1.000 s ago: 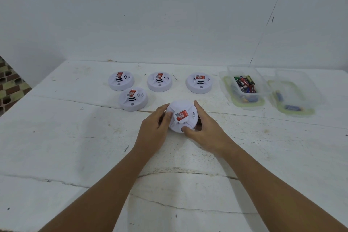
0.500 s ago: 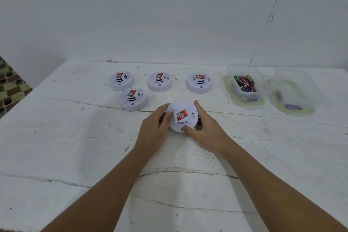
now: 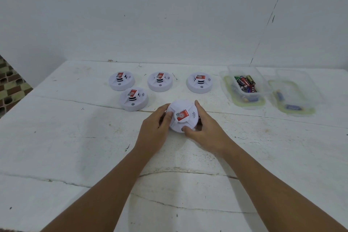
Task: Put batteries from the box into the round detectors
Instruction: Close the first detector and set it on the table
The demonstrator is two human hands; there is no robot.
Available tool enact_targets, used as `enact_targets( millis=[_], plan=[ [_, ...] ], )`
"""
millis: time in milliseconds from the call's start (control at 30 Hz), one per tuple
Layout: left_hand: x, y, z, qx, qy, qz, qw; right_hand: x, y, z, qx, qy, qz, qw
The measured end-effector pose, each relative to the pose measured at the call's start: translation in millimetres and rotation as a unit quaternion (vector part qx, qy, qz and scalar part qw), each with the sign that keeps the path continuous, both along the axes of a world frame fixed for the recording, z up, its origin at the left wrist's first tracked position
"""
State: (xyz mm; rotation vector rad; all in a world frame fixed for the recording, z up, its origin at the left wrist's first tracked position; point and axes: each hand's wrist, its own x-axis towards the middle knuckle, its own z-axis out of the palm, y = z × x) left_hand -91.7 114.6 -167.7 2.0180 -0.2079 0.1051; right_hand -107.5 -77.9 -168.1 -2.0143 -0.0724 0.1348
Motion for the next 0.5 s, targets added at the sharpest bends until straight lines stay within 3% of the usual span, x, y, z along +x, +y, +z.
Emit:
enact_targets(
  millis=[500],
  plan=[
    [-1.0,0.2,0.8,0.005,0.001,0.0,1.0,0.5,-0.9,-0.1,0.001,0.004,0.006,1.0]
  ],
)
